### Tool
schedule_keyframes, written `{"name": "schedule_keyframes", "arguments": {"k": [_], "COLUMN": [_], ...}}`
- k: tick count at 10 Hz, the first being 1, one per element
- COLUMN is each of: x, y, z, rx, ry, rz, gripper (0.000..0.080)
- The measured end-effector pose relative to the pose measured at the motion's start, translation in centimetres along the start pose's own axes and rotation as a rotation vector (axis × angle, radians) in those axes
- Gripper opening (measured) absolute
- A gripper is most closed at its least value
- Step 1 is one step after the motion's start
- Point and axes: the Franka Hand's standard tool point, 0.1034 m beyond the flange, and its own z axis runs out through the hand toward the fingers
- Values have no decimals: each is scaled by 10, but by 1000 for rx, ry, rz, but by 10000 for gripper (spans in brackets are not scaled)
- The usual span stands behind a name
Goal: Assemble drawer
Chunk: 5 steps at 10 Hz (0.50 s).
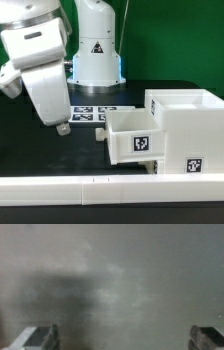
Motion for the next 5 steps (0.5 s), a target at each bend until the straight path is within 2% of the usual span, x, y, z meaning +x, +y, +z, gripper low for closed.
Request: {"name": "schedule_keyframes", "arguments": {"k": [1,3,5], "x": [2,24,39], "y": [2,9,15], "z": [4,9,10], "rx": [4,11,10], "ry": [15,18,19], "rz": [20,65,114], "gripper": [649,649,649]}}
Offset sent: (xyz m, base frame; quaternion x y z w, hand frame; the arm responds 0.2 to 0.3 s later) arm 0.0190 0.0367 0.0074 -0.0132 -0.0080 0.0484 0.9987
